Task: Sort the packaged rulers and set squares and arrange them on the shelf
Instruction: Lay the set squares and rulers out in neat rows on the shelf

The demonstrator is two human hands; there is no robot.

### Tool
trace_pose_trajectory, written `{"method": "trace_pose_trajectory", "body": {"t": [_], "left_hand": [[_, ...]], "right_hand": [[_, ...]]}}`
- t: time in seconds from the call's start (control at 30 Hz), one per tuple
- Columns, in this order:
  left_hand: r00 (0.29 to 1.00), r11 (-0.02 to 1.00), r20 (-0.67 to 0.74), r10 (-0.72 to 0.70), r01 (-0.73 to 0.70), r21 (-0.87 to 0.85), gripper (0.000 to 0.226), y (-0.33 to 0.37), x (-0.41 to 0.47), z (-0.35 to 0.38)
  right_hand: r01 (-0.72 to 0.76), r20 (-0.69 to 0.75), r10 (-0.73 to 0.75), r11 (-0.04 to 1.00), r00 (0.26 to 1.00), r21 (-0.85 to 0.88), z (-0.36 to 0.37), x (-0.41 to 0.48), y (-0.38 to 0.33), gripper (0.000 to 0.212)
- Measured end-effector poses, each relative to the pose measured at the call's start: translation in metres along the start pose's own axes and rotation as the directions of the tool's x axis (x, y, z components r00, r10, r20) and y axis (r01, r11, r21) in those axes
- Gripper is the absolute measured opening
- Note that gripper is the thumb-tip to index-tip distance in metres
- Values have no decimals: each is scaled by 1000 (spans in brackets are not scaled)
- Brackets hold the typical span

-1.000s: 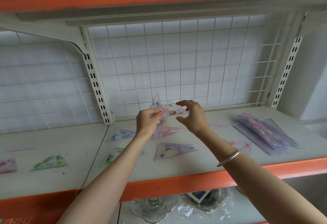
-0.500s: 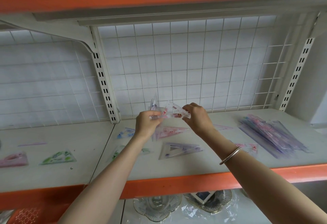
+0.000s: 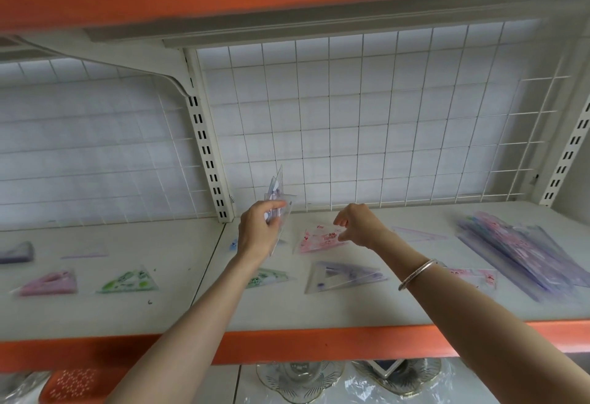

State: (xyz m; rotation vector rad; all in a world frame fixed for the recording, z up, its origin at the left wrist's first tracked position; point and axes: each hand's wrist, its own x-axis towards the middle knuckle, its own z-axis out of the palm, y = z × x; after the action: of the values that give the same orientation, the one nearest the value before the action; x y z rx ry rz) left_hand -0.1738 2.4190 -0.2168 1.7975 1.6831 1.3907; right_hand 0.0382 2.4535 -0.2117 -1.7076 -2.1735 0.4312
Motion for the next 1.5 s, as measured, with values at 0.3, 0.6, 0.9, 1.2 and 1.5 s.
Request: {"method": "trace_pose_trajectory", "body": {"t": [0.3, 0.6, 0.9, 1.2, 1.5], "left_hand": [[999, 999, -7, -44, 44, 3, 35, -10, 0, -8], [998, 997, 58, -23, 27, -67, 37, 2, -2, -7], [986, 963, 163, -33, 75, -259, 60, 12, -7, 5], [973, 937, 227, -27, 104, -334, 73, 23, -8, 10], [983, 947, 159, -96, 139, -290, 29, 22, -7, 12]], "right_hand": [[10, 134, -12, 1000, 991, 10, 3, 9, -4, 35], [15, -5, -15, 981, 1000, 193, 2, 4, -10, 37], [-210, 148, 173, 429, 974, 879, 0, -11, -47, 32], [-261, 219, 223, 176, 950, 949, 1, -15, -32, 7], [163, -325, 328, 435, 887, 886, -11, -22, -20, 3]]}}
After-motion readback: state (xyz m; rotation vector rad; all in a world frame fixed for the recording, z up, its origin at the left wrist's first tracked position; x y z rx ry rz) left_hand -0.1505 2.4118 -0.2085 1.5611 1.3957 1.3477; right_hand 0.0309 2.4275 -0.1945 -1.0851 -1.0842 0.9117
